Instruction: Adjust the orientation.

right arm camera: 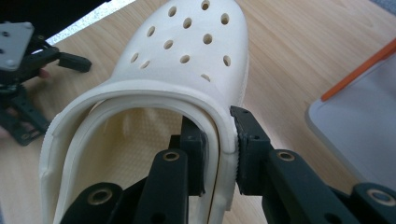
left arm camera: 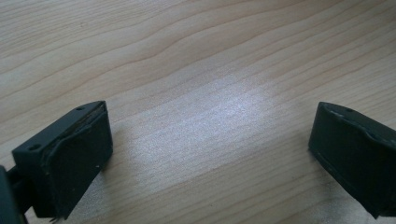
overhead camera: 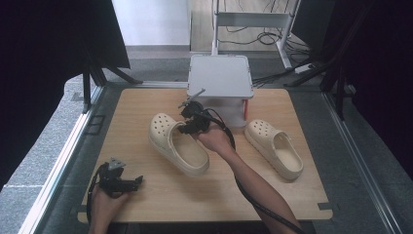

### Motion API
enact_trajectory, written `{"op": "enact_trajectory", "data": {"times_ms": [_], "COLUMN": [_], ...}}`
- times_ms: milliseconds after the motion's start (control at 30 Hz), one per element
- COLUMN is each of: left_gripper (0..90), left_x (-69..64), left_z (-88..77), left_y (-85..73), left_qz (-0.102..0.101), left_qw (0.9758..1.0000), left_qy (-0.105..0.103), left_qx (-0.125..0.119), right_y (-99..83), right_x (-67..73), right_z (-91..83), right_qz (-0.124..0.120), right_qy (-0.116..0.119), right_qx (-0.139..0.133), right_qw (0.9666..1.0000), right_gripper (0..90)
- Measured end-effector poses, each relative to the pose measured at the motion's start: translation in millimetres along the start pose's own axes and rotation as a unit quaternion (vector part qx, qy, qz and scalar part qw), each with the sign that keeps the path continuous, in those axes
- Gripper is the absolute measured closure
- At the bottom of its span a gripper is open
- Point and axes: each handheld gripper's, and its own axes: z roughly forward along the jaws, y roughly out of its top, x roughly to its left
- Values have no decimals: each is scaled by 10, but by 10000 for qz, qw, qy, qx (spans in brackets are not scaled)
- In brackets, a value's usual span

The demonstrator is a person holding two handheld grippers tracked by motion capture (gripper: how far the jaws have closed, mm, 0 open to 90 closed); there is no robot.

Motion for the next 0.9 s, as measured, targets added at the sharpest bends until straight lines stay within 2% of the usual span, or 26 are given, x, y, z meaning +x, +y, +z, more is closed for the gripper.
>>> {"op": "enact_trajectory", "data": {"times_ms": [33, 67, 233, 267, 367, 433, 600, 733, 900], "left_gripper": [0, 0, 0, 0, 0, 0, 0, 0, 0], "left_x": [2, 2, 3, 3, 3, 1, 4, 4, 4], "left_z": [0, 0, -1, -1, -1, 0, -4, -5, -5], "left_y": [1, 1, 1, 1, 1, 1, 3, 4, 4], "left_qz": [15, 14, 17, 17, 17, 6, 10, 9, 9], "left_qw": [10000, 10000, 10000, 10000, 10000, 10000, 10000, 10000, 10000], "left_qy": [3, 2, -1, -1, -1, -1, -26, -29, -30], "left_qx": [0, 0, 7, 8, 8, -1, 26, 30, 31], "right_y": [0, -7, -22, -28, -34, -35, -25, -13, 38], "right_x": [0, 0, -17, -31, -66, -79, -157, -210, -362], "right_z": [0, -89, -269, -364, -507, -555, -831, -950, -1119], "right_qz": [0, 31, 51, 91, 132, 151, 275, 376, 530], "right_qy": [0, -23, -15, -15, -38, -56, -194, -263, -544], "right_qx": [0, -20, -39, -64, -103, -116, -220, -268, -347], "right_qw": [10000, 10000, 10000, 9999, 9999, 9998, 9992, 9986, 9965], "right_gripper": [764, 764, 764, 764, 764, 764, 764, 764, 764]}}
